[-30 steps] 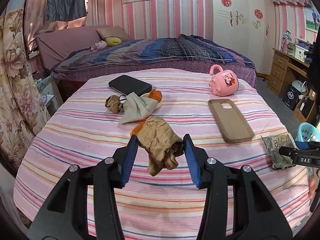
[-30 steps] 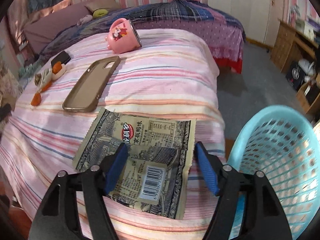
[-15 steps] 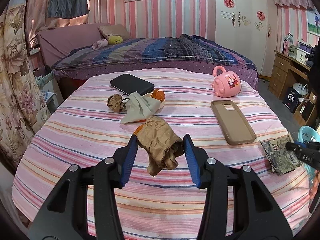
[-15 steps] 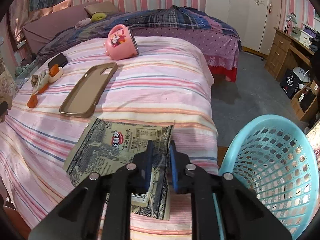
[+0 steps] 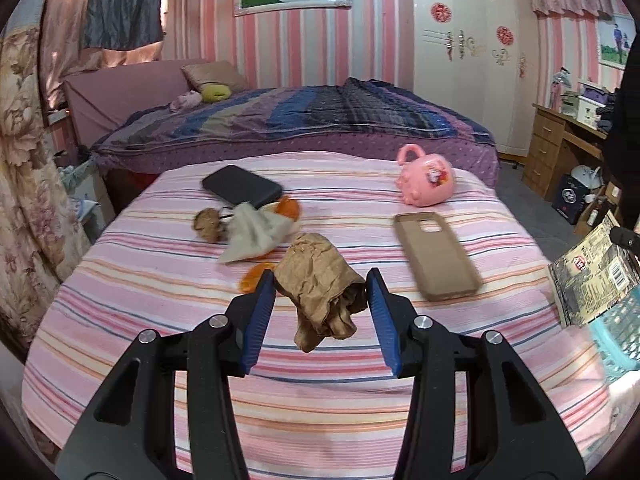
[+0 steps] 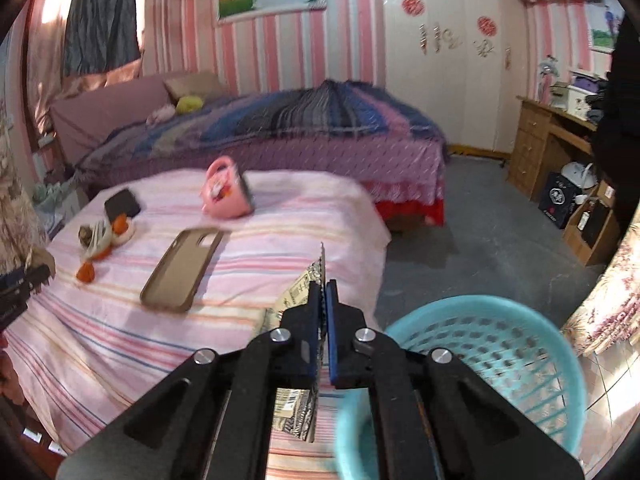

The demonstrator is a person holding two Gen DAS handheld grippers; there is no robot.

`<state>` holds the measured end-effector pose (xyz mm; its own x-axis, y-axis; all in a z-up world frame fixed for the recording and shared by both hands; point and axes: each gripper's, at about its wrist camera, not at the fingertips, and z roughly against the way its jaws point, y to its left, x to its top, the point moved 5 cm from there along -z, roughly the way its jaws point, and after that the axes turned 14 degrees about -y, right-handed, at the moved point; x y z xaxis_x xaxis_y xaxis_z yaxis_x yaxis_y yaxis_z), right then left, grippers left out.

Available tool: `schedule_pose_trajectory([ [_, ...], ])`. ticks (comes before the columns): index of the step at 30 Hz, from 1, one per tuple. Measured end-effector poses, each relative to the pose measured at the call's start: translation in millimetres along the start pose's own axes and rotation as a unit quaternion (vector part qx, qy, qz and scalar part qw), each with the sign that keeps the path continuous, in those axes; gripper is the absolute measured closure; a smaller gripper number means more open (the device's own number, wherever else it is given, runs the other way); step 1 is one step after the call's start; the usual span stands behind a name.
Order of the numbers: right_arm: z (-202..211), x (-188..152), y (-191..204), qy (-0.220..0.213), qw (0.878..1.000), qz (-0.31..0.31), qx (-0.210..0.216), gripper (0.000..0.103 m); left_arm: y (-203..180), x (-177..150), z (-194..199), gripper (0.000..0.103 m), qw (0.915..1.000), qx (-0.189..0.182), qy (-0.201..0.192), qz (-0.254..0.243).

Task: Collect trash
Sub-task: 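Carry the brown paper in the left tool while the right tool carries the wrapper to the basket, then open the left tool to drop the brown paper into the blue basket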

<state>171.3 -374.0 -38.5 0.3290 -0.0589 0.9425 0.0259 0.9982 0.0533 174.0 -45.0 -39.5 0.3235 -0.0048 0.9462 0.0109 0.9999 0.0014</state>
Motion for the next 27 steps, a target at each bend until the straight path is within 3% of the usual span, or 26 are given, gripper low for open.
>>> schedule_pose_trajectory([
  [7, 35, 16, -75, -0.035, 0.997, -0.031, -0.06, 0.099, -67, 8, 0, 0.057, 0.9984, -0.052, -0.008, -0.022],
  [17, 57, 5, -160, -0.028, 0.99, -0.048, -0.126, 0.099, -202, -5, 5, 0.057, 0.9882, -0.146, -0.003, -0.044],
  [21, 59, -3, -180, -0.022, 0.989, -0.051, -0.141, 0.099, -262, -15, 10, 0.057, 0.9814, -0.184, 0.004, -0.054],
  [27, 60, -14, -200, -0.013, 0.99, -0.04, -0.138, 0.099, -317, -18, 13, 0.057, 0.9745, -0.215, 0.007, -0.063],
])
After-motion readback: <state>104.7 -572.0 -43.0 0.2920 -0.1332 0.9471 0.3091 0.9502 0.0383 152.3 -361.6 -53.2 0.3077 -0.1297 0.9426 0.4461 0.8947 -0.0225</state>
